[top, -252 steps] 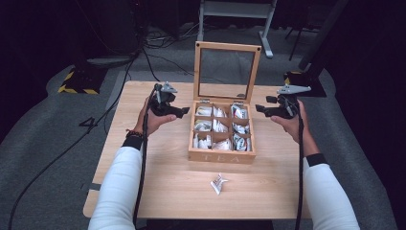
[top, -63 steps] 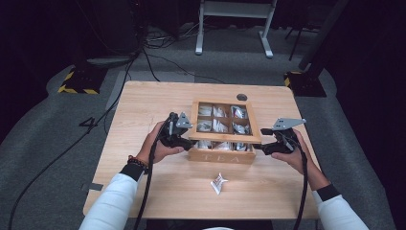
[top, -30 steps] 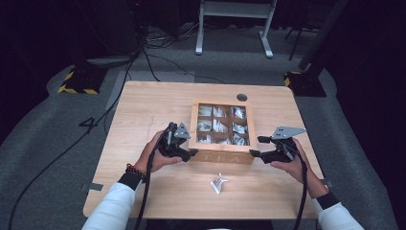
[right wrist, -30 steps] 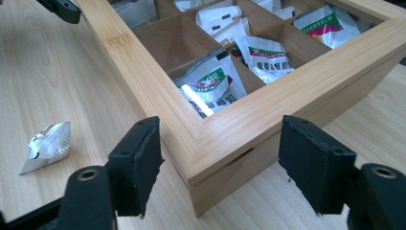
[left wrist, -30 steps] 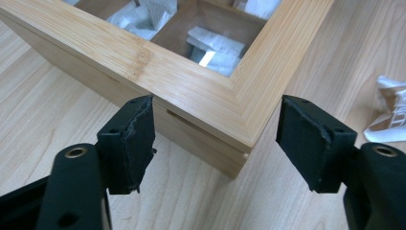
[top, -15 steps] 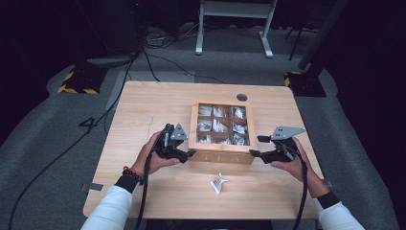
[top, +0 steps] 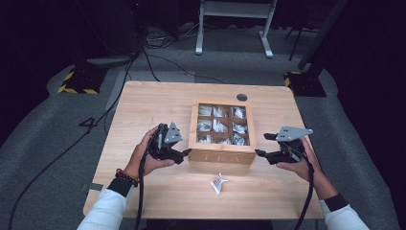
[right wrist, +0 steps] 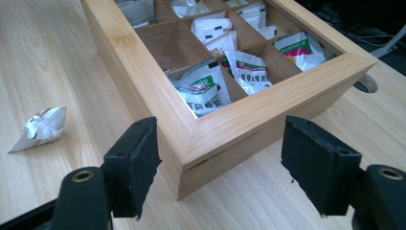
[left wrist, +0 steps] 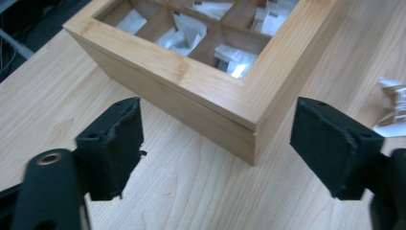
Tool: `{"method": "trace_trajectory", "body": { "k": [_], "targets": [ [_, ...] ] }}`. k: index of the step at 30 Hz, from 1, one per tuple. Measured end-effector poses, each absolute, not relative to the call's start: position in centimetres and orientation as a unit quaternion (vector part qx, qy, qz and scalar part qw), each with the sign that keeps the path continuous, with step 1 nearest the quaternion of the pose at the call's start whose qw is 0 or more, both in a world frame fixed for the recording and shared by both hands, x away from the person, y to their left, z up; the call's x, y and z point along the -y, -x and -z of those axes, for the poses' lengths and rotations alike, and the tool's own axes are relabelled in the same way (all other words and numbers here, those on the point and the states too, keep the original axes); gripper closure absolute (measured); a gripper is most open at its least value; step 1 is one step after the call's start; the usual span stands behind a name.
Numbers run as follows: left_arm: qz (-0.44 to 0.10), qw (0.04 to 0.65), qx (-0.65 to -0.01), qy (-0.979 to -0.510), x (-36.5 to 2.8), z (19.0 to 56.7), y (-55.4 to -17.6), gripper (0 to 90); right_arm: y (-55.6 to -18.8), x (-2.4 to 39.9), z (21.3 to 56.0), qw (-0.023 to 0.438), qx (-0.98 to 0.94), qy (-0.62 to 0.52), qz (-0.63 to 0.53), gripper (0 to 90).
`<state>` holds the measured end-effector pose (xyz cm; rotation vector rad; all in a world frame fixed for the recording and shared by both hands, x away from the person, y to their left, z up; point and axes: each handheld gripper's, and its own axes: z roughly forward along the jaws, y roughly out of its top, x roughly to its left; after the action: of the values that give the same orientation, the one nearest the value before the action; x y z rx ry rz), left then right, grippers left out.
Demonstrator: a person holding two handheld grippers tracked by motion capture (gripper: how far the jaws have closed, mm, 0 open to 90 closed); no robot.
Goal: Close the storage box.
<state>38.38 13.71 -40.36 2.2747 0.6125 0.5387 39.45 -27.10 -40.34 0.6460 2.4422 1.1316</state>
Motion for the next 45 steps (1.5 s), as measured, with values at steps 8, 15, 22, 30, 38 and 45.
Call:
{"method": "trace_trajectory", "body": {
  "k": [8,15,22,30,38,45],
  "targets": [
    [-0.241,0.342,-0.236,-0.877,-14.3,40.1,-36.9,16.8,-38.2,27.8,40.2,0.204,-0.869,-0.225,-0.390,27.3],
    [-0.247,0.327,-0.241,-0.880,-15.4,40.9,-35.8,17.1,-37.3,29.0,40.5,0.216,-0.869,-0.229,-0.381,27.0],
    [-0.246,0.315,-0.258,-0.880,-16.5,42.0,-35.1,17.4,-36.6,30.3,41.2,0.224,-0.866,-0.242,-0.375,26.9],
    [-0.250,0.296,-0.270,-0.882,-17.7,43.3,-34.6,17.3,-36.2,31.8,42.3,0.233,-0.862,-0.261,-0.367,27.5],
    [-0.245,0.274,-0.282,-0.886,-18.8,45.2,-34.1,17.3,-36.1,33.4,44.0,0.241,-0.858,-0.287,-0.350,27.6],
    [-0.217,0.268,-0.294,-0.891,-20.6,46.8,-34.4,17.0,-36.0,34.6,45.4,0.236,-0.853,-0.314,-0.343,27.4]
  ]
}}
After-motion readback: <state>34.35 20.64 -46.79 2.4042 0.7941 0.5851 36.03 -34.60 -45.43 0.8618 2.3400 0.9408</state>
